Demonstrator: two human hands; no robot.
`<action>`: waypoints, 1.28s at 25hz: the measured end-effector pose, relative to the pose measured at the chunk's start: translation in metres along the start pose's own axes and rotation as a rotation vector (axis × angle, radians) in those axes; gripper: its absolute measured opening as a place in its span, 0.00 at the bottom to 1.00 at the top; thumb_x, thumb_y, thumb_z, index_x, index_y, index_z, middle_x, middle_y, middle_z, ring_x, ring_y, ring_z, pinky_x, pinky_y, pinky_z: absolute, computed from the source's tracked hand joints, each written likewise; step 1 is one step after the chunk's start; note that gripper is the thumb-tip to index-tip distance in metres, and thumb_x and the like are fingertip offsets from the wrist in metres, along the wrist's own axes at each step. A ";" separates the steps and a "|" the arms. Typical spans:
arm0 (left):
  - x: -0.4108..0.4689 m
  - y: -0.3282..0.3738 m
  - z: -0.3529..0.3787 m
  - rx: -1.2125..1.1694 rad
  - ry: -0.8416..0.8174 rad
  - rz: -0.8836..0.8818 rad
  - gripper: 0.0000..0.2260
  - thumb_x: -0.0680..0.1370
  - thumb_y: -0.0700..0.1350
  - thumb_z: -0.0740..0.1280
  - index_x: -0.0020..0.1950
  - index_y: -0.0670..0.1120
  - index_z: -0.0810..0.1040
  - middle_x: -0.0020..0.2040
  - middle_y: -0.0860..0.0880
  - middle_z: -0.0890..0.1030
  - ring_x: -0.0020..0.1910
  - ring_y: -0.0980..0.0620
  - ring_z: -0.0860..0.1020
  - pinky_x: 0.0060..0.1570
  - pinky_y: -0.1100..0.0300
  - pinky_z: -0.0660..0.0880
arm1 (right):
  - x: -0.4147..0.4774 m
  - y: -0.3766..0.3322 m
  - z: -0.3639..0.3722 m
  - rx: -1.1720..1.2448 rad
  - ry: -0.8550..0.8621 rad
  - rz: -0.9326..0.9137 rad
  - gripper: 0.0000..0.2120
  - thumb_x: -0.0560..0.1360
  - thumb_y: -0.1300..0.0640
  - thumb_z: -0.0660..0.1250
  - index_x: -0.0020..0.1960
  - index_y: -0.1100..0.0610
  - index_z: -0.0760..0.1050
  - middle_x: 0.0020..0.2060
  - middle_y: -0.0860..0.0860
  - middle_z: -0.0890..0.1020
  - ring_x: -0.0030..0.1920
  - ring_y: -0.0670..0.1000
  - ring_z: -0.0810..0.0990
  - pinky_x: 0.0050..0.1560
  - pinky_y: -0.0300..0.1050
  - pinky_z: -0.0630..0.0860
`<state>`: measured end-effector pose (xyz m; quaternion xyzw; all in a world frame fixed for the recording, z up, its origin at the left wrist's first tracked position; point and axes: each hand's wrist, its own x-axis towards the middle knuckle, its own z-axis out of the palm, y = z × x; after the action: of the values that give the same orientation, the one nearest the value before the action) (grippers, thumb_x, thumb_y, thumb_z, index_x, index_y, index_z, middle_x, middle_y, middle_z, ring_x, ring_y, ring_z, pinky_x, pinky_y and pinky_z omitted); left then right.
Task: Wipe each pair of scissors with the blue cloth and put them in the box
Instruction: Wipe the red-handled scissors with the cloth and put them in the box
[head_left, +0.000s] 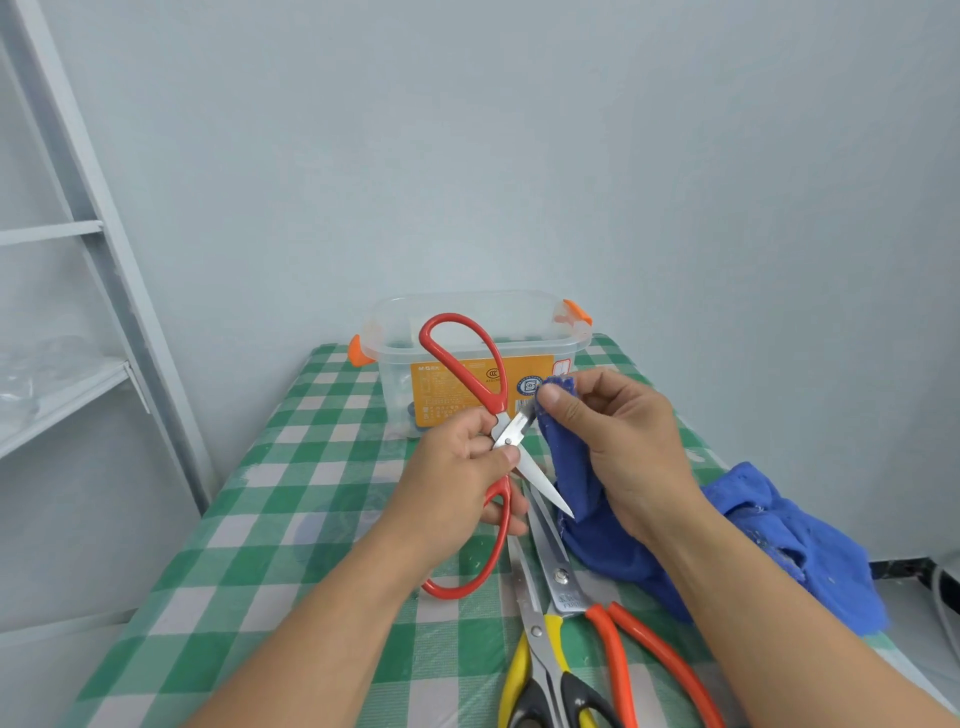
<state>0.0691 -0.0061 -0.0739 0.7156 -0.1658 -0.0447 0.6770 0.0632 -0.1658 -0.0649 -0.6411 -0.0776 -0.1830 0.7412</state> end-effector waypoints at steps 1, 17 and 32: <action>0.000 -0.001 0.000 0.001 -0.002 0.001 0.04 0.82 0.34 0.62 0.56 0.39 0.75 0.44 0.36 0.79 0.30 0.46 0.79 0.32 0.47 0.82 | -0.002 0.000 0.002 -0.079 -0.009 -0.052 0.04 0.72 0.60 0.76 0.40 0.58 0.81 0.37 0.55 0.86 0.38 0.50 0.83 0.43 0.44 0.79; -0.002 -0.005 0.001 0.088 -0.027 -0.015 0.05 0.82 0.35 0.64 0.57 0.36 0.74 0.43 0.33 0.79 0.31 0.45 0.81 0.33 0.49 0.82 | 0.013 0.004 -0.006 -0.050 0.410 0.106 0.12 0.73 0.55 0.77 0.49 0.61 0.79 0.36 0.53 0.85 0.37 0.47 0.84 0.45 0.47 0.82; -0.003 0.009 -0.006 -0.329 0.168 0.022 0.13 0.79 0.27 0.59 0.55 0.41 0.77 0.38 0.46 0.84 0.41 0.41 0.83 0.45 0.45 0.83 | 0.013 0.006 -0.014 -0.162 0.312 0.065 0.15 0.81 0.63 0.64 0.40 0.47 0.79 0.36 0.58 0.80 0.39 0.55 0.75 0.44 0.53 0.74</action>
<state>0.0668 0.0004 -0.0654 0.5946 -0.1070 -0.0040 0.7968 0.0760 -0.1813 -0.0680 -0.6648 0.0741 -0.2621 0.6956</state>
